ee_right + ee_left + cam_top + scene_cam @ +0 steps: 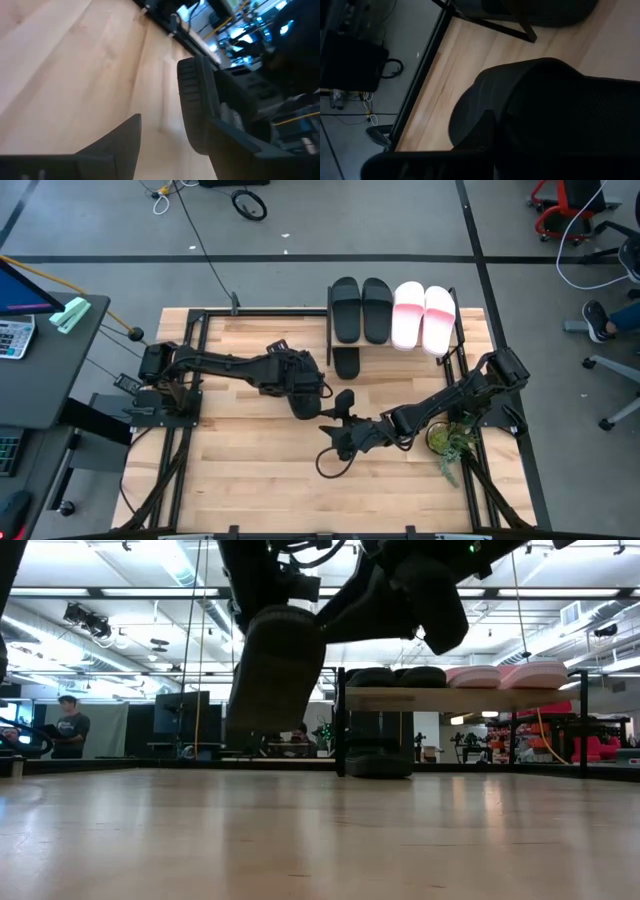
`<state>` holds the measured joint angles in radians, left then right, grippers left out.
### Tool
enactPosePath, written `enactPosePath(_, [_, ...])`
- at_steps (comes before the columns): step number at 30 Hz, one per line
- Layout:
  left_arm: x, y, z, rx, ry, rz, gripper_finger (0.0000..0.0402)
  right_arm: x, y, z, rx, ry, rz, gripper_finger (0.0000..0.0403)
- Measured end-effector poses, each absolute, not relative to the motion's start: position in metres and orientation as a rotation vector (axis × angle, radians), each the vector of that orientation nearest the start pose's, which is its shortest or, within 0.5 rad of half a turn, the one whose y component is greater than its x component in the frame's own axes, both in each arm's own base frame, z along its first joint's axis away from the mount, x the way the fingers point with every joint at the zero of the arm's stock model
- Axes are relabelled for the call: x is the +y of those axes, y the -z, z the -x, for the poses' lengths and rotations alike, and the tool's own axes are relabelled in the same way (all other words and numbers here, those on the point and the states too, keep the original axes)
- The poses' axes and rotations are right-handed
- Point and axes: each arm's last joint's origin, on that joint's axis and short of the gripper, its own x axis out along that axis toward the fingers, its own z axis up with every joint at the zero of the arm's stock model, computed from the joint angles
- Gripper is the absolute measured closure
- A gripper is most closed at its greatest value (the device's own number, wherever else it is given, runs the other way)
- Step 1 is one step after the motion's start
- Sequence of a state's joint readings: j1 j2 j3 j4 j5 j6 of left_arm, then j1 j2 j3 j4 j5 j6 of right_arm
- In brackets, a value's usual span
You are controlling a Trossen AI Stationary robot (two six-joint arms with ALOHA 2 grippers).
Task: Pick and place slides into the shelf
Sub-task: Put the black slide under the shelf
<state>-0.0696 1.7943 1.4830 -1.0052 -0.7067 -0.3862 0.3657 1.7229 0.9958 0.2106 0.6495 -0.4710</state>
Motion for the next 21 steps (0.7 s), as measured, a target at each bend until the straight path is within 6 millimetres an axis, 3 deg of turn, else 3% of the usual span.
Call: enactPosePath(21, [0.01, -0.256, -0.349, 1.136, -0.812, -0.177, 0.0387, 0.123, -0.203, -0.341, 0.502, 0.174, 0.735, 0.0194])
